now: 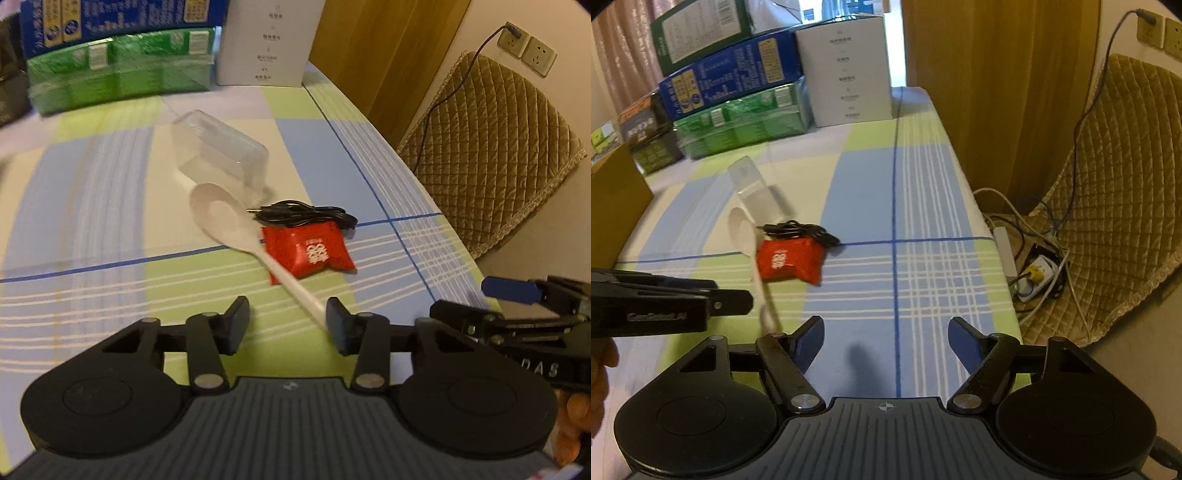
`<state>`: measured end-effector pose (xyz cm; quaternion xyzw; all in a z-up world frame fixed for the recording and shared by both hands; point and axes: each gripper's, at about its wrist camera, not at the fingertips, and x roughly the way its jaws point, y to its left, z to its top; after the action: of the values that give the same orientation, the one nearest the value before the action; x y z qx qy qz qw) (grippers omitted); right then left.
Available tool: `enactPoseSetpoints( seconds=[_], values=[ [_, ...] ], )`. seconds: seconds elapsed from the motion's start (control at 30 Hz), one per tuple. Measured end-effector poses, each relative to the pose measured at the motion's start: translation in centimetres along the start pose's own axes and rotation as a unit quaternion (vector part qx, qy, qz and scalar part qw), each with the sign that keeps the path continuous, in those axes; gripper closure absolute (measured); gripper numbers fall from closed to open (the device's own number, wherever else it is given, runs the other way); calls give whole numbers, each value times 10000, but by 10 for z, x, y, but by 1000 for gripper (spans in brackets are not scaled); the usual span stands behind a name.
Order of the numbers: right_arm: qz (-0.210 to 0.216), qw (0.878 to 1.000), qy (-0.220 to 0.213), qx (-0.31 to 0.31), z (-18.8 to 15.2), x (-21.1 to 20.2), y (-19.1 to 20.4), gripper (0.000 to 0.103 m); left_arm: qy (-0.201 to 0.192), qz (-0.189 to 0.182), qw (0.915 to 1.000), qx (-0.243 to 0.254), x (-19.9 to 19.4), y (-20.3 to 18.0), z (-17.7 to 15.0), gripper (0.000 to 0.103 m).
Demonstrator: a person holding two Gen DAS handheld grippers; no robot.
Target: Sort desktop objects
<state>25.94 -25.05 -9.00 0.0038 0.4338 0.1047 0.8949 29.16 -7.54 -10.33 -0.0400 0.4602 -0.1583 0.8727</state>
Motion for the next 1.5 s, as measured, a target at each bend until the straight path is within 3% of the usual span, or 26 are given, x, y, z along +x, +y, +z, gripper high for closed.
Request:
enactPoseSetpoints(
  seconds=[0.17,0.23,0.43,0.6,0.8,1.07,1.13,1.17,1.27,1.3,1.5],
  values=[
    [-65,9999,56,65,-2,9,-4,31,-39,-55,9999,118,18,-6,7,70],
    [-42,10000,64,64,-2,12,-2,31,-18,-12,9997,241,18,-5,8,83],
    [210,9998,12,-25,4,21,21,31,74,271,9986,440,-5,26,-8,96],
    [380,9992,-77,-119,17,38,51,31,96,561,9971,512,-24,58,-21,96],
    [417,9991,-46,-60,32,66,74,31,23,618,9965,557,-31,72,-23,96],
    [76,9998,-24,-182,36,85,97,31,-80,588,9968,529,-28,77,-23,96],
    [-44,9998,-28,-204,34,85,100,35,-101,619,9964,570,-28,76,-23,96],
    [-129,9996,-39,-263,33,84,101,44,-105,616,9964,574,-28,76,-24,96],
    [-135,9996,-26,-238,29,78,102,54,-56,585,9964,612,-30,76,-26,96],
    [-141,9997,-19,-212,29,75,102,63,-32,574,9964,621,-32,75,-27,96],
    [58,9991,388,-183,17,55,116,66,107,549,9963,654,-51,69,-50,96]
  ],
)
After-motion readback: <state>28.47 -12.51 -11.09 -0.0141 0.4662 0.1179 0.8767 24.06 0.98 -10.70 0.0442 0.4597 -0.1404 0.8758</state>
